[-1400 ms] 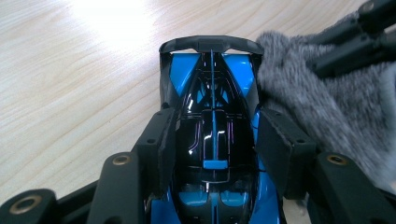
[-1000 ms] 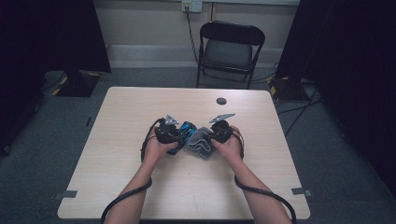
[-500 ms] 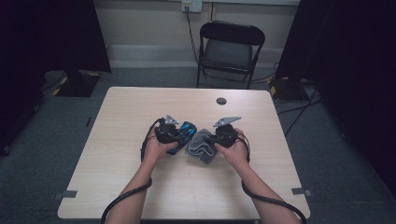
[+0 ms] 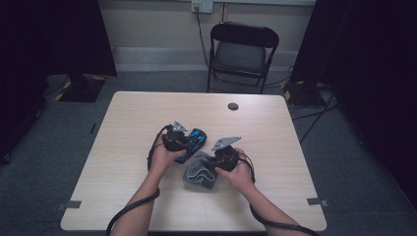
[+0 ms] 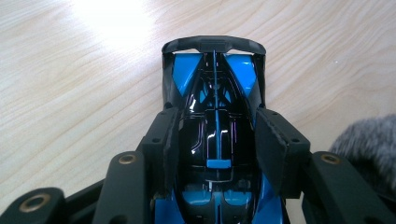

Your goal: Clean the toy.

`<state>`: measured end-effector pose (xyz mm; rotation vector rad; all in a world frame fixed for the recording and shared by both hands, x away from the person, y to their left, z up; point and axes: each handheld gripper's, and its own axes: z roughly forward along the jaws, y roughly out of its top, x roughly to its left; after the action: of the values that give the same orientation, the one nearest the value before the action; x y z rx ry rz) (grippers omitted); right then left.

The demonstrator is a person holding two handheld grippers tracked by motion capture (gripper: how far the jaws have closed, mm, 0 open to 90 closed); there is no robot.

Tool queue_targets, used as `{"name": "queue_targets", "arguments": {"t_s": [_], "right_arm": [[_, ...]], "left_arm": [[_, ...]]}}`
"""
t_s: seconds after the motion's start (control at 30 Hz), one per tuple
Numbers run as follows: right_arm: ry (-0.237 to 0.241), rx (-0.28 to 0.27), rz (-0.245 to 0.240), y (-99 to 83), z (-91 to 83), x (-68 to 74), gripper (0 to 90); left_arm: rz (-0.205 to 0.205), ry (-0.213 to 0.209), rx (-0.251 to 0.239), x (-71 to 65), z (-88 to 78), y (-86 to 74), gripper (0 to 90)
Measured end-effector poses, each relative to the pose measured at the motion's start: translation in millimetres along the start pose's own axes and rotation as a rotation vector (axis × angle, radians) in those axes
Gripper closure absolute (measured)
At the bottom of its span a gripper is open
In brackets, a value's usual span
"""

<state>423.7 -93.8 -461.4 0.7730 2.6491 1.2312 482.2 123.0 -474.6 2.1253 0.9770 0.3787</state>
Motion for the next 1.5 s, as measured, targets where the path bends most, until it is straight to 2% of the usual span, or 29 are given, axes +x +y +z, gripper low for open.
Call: {"name": "queue_targets", "arguments": {"t_s": [0.23, 0.33, 0.53, 0.67, 0.9, 1.0, 1.2, 1.33, 1.5], "right_arm": [[0.049, 0.010, -0.047, 11.2, 16.0, 14.7, 80.9], [0.068, 0.029, -0.068, 16.8, 31.6, 22.3, 80.8], [0.070, 0.055, -0.065, 16.6, 47.0, 24.1, 80.7], [0.077, 0.060, -0.053, 13.5, 51.9, 20.3, 80.7], [0.061, 0.064, -0.048, 13.8, 50.0, 16.1, 80.7], [0.055, 0.064, -0.043, 12.9, 48.6, 12.9, 80.6], [0.024, 0.062, -0.023, 9.4, 42.9, 1.0, 80.6], [0.006, 0.059, 0.007, 6.3, 37.3, -11.3, 80.5], [-0.012, 0.059, 0.017, 5.5, 34.5, -20.2, 80.5]], "left_arm": [[0.002, -0.001, -0.003, 0.0, -0.2, -0.5, 51.1], [0.003, 0.001, -0.002, 0.1, -0.8, -0.9, 51.1], [0.006, 0.001, -0.005, 0.1, -1.3, -1.9, 51.1], [0.003, 0.004, -0.016, -0.6, -1.7, -3.3, 51.1], [-0.007, 0.002, -0.022, -1.0, -1.4, -3.6, 51.1], [0.007, 0.005, -0.013, -0.3, -1.9, -3.1, 51.1], [0.012, 0.004, -0.005, 0.1, -2.7, -3.3, 51.1], [0.012, 0.003, -0.007, 0.2, -3.1, -3.9, 51.1], [0.013, 0.003, -0.004, 0.2, -3.1, -3.6, 51.1]]}}
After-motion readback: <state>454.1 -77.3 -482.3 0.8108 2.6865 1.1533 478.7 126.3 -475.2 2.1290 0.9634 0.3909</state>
